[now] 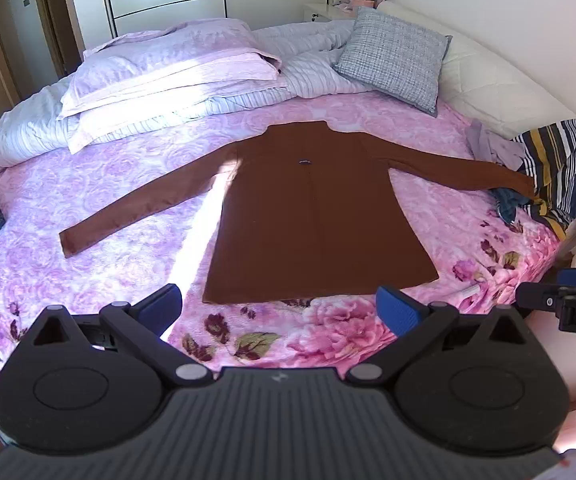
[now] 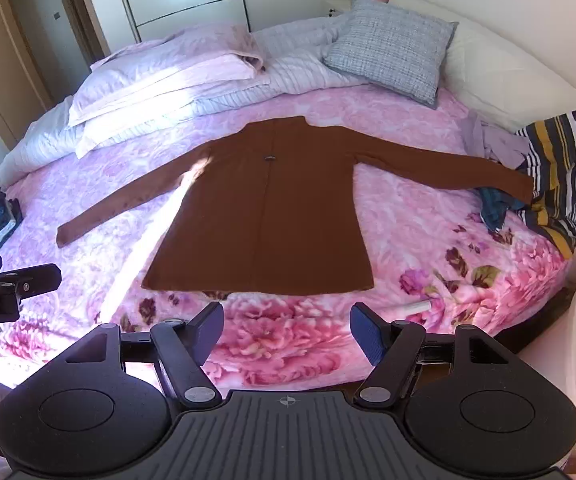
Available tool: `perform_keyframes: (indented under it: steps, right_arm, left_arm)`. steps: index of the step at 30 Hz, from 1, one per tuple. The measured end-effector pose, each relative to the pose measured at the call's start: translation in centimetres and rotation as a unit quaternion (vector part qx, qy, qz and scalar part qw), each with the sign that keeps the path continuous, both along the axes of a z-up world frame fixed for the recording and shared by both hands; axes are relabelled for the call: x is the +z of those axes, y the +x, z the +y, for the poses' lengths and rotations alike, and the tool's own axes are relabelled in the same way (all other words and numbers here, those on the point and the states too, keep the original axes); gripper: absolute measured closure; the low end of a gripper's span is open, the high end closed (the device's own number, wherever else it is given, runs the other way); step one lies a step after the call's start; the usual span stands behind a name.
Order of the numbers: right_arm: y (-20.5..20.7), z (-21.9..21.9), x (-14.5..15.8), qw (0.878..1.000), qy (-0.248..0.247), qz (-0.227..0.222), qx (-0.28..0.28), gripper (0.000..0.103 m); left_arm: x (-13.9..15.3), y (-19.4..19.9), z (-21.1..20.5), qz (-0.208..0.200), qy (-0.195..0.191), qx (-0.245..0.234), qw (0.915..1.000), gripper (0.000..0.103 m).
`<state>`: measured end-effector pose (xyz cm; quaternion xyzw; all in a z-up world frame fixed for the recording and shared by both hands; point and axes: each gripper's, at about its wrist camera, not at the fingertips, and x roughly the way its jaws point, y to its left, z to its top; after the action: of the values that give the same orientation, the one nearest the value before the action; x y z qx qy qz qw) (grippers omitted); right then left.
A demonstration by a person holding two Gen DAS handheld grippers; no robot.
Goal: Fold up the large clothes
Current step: 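Open both grippers and pull back from the flattened shirt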
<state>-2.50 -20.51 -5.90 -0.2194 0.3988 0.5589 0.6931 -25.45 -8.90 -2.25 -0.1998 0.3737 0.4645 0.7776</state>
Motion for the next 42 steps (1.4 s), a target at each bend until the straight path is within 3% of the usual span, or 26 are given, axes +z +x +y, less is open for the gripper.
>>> perform_keyframes:
  steps: [11, 31, 42]
  right_arm:
    - [-0.9, -0.1, -0.7, 1.000, -0.022, 0.000, 0.018, 0.036]
    - [0.5, -0.6, -0.1, 1.000, -0.009, -0.001, 0.001, 0.036]
    - [2.1, 1.3, -0.6, 1.000, -0.016, -0.003, 0.001, 0.036]
  left_arm:
    - [-0.1, 0.0, -0.9, 0.011, -0.006, 0.006, 0.9999, 0.001]
    - [0.0, 3.3, -1.4, 0.006, -0.008, -0.023, 0.9997, 0.001]
    - [-1.0, 4.8, 0.9, 0.006, -0.022, -0.021, 0.9995, 0.001]
